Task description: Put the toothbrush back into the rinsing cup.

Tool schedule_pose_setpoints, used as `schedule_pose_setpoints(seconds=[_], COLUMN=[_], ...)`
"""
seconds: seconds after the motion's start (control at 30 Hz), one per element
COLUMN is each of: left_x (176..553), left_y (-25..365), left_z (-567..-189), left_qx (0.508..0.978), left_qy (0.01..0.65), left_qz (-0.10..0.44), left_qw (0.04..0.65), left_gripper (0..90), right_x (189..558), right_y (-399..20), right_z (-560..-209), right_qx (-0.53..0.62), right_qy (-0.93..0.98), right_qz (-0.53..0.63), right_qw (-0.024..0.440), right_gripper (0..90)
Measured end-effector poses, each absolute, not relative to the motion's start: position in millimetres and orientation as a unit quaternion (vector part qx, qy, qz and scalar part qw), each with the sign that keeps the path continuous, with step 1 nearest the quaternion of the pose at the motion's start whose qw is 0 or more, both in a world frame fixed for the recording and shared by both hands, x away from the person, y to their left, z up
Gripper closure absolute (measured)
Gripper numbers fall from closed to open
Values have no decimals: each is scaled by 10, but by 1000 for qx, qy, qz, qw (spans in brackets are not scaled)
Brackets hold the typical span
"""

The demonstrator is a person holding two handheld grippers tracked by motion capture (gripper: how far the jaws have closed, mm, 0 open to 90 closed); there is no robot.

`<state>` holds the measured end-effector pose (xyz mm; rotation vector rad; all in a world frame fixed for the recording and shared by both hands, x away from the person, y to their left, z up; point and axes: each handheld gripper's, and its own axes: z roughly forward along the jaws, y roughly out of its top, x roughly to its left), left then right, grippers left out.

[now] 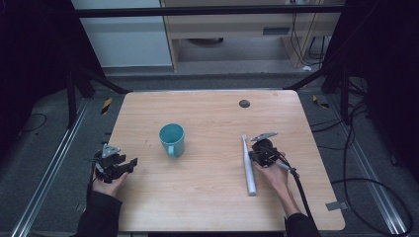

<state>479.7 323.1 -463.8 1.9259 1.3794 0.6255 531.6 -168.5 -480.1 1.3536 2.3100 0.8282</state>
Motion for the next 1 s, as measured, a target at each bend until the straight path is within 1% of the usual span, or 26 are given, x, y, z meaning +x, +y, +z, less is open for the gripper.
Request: schedule_pose_setpoints(seconds=[0.5, 1.0], left_x=[4793, 4791], left_y=[3227, 3228], left_z=[-4633, -4627], left_qx=[739, 739], left_qy=[529, 529], left_qz=[240, 240], left_qw=[340, 341], left_gripper=[474, 476], right_x=[5270, 5236], right_y=[-1583, -1535], right_z=[-4781, -4772], right_qx=[459, 449], right_qy=[821, 829], right_qz=[302, 299], right_qw=[153, 148], right_gripper=[899, 899])
